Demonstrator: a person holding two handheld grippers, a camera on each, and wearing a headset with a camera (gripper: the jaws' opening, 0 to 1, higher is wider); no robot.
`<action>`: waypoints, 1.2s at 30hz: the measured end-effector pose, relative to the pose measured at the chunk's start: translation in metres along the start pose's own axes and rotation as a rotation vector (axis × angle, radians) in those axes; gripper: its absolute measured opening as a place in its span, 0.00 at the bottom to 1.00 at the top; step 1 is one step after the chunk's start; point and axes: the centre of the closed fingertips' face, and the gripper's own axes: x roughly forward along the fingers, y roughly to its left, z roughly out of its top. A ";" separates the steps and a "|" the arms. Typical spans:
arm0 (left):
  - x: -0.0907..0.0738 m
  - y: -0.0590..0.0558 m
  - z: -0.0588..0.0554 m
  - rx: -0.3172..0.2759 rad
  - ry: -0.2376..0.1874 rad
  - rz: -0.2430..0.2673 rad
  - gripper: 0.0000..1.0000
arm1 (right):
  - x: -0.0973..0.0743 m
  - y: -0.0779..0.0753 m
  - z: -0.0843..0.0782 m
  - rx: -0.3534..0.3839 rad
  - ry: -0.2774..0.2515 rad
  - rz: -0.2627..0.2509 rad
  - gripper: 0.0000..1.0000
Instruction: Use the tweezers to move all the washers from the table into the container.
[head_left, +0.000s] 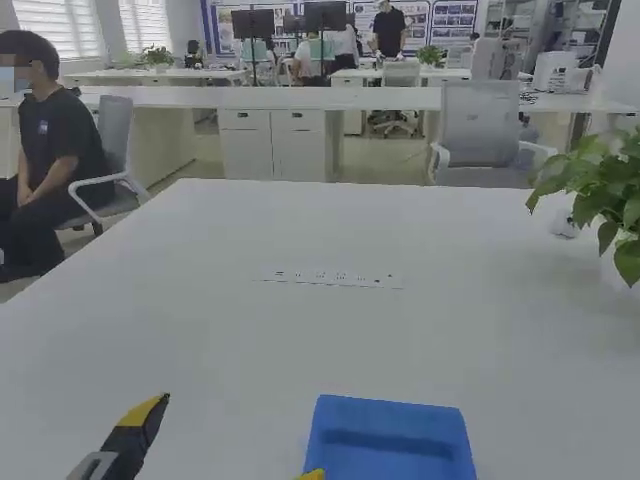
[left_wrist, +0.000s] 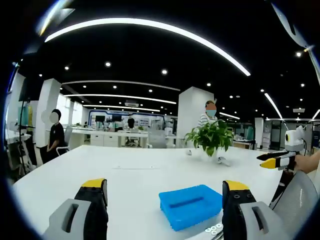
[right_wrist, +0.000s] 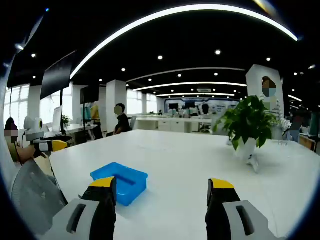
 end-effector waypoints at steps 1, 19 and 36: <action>0.000 0.000 0.000 -0.002 -0.001 0.001 0.96 | 0.000 0.000 -0.001 0.002 0.002 0.000 0.69; 0.000 -0.002 -0.001 -0.011 0.004 -0.010 0.95 | -0.001 0.002 -0.001 -0.004 0.016 -0.016 0.69; 0.000 0.001 -0.002 -0.019 0.006 -0.007 0.94 | 0.001 0.001 -0.007 -0.006 0.043 -0.024 0.69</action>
